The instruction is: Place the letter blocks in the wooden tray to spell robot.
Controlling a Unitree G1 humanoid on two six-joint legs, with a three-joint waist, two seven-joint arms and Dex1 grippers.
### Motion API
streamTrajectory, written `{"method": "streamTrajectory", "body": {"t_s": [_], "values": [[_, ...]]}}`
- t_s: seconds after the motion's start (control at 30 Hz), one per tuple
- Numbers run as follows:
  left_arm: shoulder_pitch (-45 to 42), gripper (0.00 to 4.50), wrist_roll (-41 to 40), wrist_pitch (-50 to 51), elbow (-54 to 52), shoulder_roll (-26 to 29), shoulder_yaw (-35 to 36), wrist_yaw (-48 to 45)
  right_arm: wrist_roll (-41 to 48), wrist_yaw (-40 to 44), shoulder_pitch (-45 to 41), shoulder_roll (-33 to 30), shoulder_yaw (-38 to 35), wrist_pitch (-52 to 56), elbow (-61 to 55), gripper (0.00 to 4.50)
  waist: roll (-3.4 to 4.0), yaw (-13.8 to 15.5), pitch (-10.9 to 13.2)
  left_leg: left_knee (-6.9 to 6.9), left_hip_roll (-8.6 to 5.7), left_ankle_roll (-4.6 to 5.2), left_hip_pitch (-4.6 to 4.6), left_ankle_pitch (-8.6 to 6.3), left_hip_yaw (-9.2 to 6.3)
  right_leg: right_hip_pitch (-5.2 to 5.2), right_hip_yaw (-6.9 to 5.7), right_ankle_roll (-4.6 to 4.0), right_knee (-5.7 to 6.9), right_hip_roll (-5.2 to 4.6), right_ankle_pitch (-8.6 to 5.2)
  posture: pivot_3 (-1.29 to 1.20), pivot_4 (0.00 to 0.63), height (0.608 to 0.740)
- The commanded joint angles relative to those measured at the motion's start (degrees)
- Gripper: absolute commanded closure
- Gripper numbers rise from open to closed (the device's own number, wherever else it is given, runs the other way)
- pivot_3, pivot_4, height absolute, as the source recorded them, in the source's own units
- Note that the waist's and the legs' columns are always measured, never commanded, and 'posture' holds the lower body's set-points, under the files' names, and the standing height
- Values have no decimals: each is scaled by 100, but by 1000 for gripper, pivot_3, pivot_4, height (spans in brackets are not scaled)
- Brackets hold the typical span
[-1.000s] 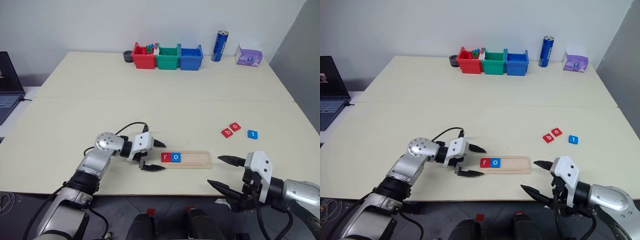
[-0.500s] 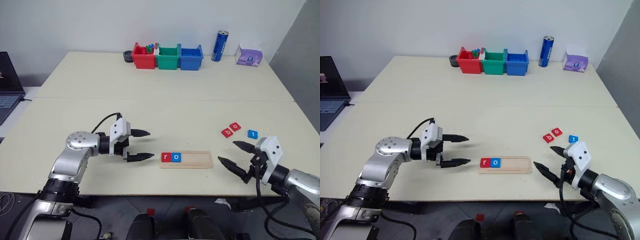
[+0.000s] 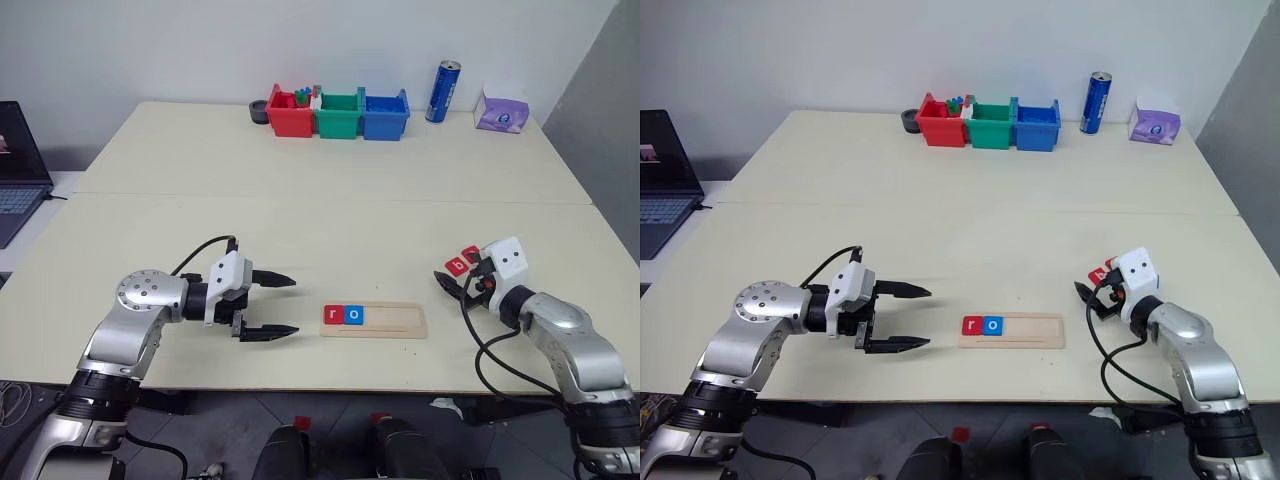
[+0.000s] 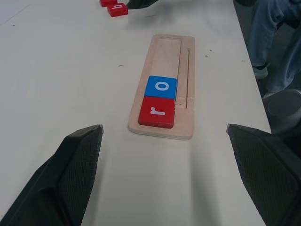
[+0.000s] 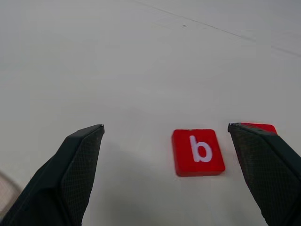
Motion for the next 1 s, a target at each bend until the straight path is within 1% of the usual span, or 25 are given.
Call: {"method": "streamTrajectory", "body": {"t_s": [0.03, 0.27, 0.63, 0.73, 0.8, 0.9, 0.97, 1.0], "values": [[19, 44, -115, 6, -295, 89, 50, -34, -87, -23, -179, 101, -47, -181, 257, 0, 0, -1, 0, 0, 0, 0, 0, 0, 0, 0, 0, 0, 0, -1, 0, 0, 150, 740], [207, 44, -54, -290, -140, 90, 67, -124, -77, 128, -254, 178, -13, -61, 446, 0, 4, -7, 2, -2, 2, 0, 1, 0, 0, -2, 0, -2, 1, 0, 1, 0, 150, 740], [277, 44, 11, -710, 204, 31, 0, -216, -3, 5, -348, 405, -108, 380, 711, 0, 4, -8, 1, -1, 2, 0, 3, 0, 1, -1, 0, -1, 2, 1, 1, 0, 150, 740], [287, 0, 56, -805, 253, 10, -41, -233, -78, -79, -277, 386, -130, 371, 711, 631, 4, -7, 1, -1, 2, 0, 3, 0, 1, -1, 0, -1, 2, 1, 0, 0, 150, 740], [282, 0, 69, -811, 246, -7, -60, -228, -102, -143, -185, 379, -166, 381, 613, 1297, 4, -7, 1, -1, 2, 0, 3, 0, 1, -1, -1, -1, 2, 1, 1, 0, 150, 740], [237, 0, 86, -810, 237, -18, -125, -230, -140, -228, 37, 353, -187, 403, 297, 2415, 4, -7, 1, -2, 3, 0, 3, 0, 0, -1, 0, -1, 1, 1, 0, 0, 150, 740], [162, 0, 86, -776, 234, -37, -168, -219, -168, -331, 238, 357, -218, 416, -27, 3043, 4, 0, 1, -2, 3, 0, 1, 0, -2, -1, -1, -1, 1, 1, 0, 0, 150, 740], [117, 0, 65, -725, 206, -58, -185, -204, -182, -407, 405, 370, -245, 428, -286, 3038, 4, 8, 1, -2, 2, 0, 1, 0, -2, -1, -1, 0, 1, 1, 0, 0, 150, 740]]}}
